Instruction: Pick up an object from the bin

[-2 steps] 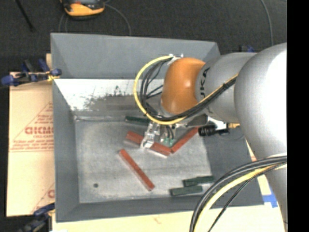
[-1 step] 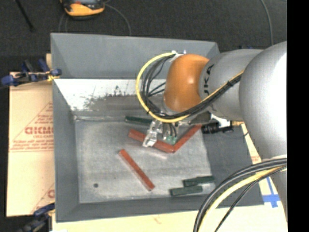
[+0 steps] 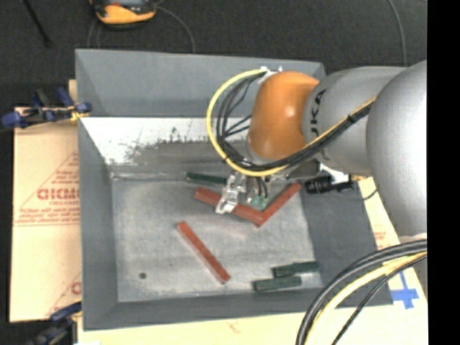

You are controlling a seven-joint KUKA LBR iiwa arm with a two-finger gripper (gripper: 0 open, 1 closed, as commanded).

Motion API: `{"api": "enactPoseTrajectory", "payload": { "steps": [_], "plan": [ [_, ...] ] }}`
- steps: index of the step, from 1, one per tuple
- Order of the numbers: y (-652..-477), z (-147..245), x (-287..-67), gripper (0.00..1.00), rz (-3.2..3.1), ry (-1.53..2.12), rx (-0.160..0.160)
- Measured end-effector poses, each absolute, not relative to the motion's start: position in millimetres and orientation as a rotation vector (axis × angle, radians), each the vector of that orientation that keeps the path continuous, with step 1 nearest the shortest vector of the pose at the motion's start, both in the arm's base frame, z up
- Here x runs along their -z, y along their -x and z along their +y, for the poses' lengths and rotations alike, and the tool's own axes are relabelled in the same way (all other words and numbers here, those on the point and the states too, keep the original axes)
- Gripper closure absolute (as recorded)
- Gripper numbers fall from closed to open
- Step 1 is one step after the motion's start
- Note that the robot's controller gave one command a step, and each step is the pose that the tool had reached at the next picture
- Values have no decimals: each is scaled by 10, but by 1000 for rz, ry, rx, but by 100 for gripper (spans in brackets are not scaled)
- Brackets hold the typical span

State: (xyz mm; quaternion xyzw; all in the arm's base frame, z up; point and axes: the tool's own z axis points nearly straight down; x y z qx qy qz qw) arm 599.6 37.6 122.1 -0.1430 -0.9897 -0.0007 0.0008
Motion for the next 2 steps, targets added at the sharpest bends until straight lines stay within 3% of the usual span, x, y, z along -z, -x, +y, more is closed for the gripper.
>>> {"api": "enactPoseTrajectory", "payload": {
  "steps": [2],
  "plan": [
    [-6015,378,-1501,100,-3116,448,4]
  ]
}}
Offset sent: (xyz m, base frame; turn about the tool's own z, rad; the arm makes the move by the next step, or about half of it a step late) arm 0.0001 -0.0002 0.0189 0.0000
